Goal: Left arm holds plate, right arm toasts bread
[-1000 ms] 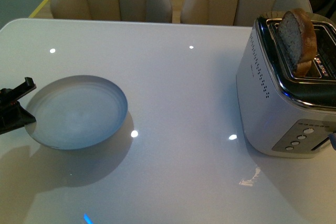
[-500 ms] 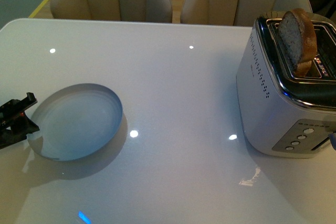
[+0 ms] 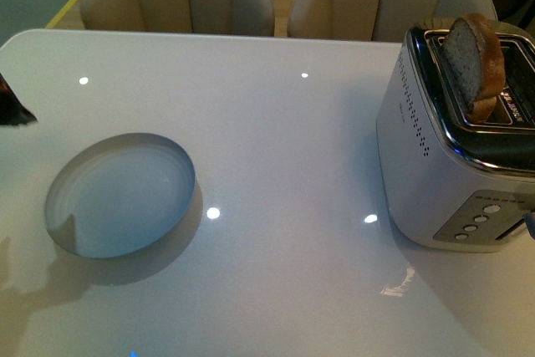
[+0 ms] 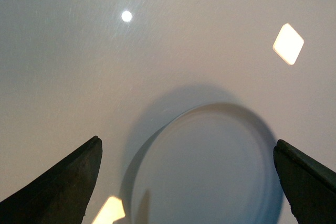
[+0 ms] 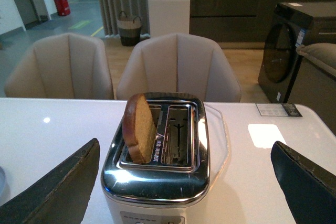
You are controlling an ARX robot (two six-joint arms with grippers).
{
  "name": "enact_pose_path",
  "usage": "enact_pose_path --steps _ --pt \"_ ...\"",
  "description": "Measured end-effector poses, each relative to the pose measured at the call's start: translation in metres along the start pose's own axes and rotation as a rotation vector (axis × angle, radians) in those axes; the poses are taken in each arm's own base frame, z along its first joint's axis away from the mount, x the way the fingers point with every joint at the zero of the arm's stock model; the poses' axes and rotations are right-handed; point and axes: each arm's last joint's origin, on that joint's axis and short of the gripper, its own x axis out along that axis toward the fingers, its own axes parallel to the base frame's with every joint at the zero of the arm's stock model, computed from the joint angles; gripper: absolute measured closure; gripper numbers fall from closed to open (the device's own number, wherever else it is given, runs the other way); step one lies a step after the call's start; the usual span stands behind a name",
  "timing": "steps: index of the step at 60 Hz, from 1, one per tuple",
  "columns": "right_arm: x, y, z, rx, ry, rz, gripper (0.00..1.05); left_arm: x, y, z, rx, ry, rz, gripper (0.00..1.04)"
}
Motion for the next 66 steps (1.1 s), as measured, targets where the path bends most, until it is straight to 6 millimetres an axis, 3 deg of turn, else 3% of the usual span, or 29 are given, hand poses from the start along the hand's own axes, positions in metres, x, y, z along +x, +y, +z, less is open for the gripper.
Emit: enact_pose_path --steps 10,21,29,36,44,61,66 --pt "0.0 0.0 0.0 0.0 0.0 0.0 0.09 -0.051 -0.043 0.018 0.084 -0.125 -0.086 0.07" --pt "0.0 0.0 0.0 0.0 0.0 0.0 0.09 -0.111 -0.101 0.014 0.158 -0.219 -0.202 0.07" --pt "0.0 0.0 0.0 0.0 0.0 0.0 0.09 -0.124 -0.12 0.005 0.176 -0.214 -0.242 0.07" --pt "0.0 0.0 0.0 0.0 0.0 -0.001 0.09 -0.12 -0.109 -0.007 0.344 -0.55 -0.189 0.25" --pt "0.0 0.0 0.0 0.0 0.0 0.002 0.09 -0.139 -0.086 -0.028 0.518 -0.773 -0.199 0.5" --pt "0.0 0.0 0.0 0.0 0.0 0.001 0.09 -0.163 -0.057 -0.068 0.567 -0.795 -0.163 1.02" --pt "0.0 0.0 0.0 0.0 0.0 0.001 0.09 -0.169 -0.052 -0.075 0.571 -0.8 -0.163 1.02"
